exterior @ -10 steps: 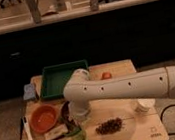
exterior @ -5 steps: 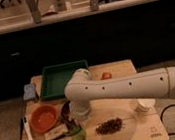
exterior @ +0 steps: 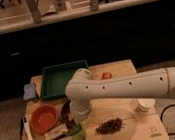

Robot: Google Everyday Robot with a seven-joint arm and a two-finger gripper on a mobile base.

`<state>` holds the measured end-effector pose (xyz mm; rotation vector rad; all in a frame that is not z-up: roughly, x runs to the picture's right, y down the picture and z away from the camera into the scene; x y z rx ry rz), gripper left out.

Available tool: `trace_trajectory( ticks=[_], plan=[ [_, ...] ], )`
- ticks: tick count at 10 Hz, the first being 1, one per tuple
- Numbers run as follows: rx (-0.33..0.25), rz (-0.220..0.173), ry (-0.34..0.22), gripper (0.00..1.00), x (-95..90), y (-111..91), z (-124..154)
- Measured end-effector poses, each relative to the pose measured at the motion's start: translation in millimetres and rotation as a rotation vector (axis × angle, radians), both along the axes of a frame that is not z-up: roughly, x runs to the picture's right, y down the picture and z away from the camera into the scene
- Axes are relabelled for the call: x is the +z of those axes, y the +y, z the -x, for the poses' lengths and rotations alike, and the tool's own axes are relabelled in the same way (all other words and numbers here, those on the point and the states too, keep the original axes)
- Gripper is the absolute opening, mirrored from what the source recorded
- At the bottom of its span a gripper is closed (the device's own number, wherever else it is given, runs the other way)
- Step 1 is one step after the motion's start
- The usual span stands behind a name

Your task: Place pepper in plastic cup

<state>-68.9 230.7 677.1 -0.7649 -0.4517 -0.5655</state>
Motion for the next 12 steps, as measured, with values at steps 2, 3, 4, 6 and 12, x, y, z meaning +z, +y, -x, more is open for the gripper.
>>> trace_trajectory(
  ticks=[2,3,4,6,12],
  plan=[
    [0.003,0.002,-0.001,0.07,1.8,-0.4,-0.3],
    [0.004,0.003,-0.001,0.12,2.3,-0.5,-0.2],
    [0.005,0.005,-0.001,0.13,3.0,-0.5,-0.6],
    [0.008,0.006,-0.001,0.13,4.6,-0.7,-1.2],
    [0.010,0.011,-0.003,0.21,7.9,-1.3,-2.0]
  ],
)
